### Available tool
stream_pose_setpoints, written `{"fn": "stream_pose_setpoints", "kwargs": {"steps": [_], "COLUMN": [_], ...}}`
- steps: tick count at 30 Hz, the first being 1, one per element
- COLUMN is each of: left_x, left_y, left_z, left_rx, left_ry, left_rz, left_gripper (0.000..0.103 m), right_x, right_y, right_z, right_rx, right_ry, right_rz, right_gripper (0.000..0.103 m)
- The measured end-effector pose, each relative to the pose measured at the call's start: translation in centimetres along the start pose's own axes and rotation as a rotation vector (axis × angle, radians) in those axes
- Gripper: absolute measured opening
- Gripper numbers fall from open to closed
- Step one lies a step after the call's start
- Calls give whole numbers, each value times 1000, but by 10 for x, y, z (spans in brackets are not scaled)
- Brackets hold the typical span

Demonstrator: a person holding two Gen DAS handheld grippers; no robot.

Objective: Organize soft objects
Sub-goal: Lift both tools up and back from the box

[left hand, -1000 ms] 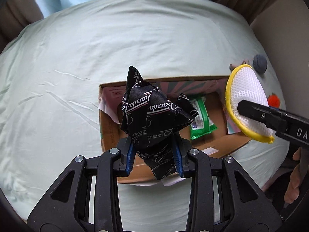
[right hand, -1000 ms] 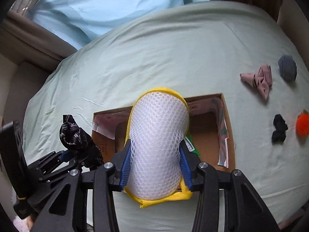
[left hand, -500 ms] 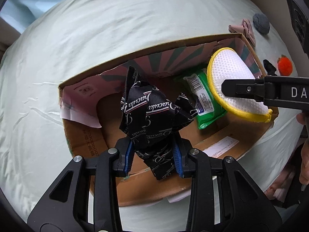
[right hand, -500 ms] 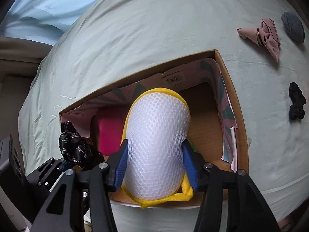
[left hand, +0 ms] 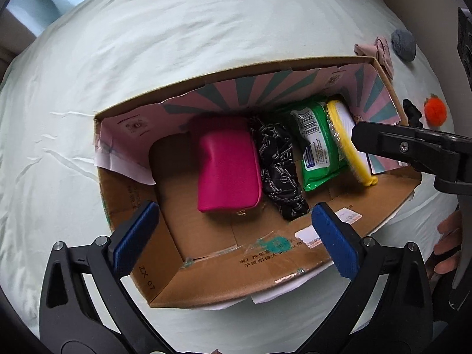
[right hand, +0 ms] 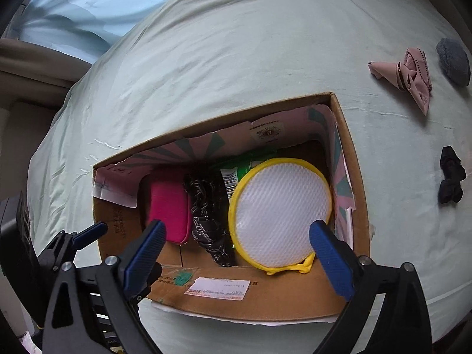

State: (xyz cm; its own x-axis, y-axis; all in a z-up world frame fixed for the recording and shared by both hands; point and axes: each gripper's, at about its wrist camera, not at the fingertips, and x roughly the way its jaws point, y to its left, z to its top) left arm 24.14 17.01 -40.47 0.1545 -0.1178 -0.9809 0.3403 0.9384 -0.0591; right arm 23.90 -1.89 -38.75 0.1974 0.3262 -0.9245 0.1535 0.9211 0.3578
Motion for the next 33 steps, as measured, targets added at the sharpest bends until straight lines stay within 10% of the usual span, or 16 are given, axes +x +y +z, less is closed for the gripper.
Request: {"fn": "stream_pose_setpoints", "kwargs": {"steps": [18, 33], "left_x": [-105, -255], "left_y": [0, -17], "left_z": [-18, -70], "left_rx": [-62, -195], "left_ry": [-174, -461], "left_rz": [-10, -2], "left_gripper": [103, 103], "right_x": [-103, -262], "right_y": [37, 52], "right_z": [-33, -96], "right_rx": [-150, -250], "right_ry": [-164, -514], "right_rz": [-75, -187], "right_gripper": [97, 97]}}
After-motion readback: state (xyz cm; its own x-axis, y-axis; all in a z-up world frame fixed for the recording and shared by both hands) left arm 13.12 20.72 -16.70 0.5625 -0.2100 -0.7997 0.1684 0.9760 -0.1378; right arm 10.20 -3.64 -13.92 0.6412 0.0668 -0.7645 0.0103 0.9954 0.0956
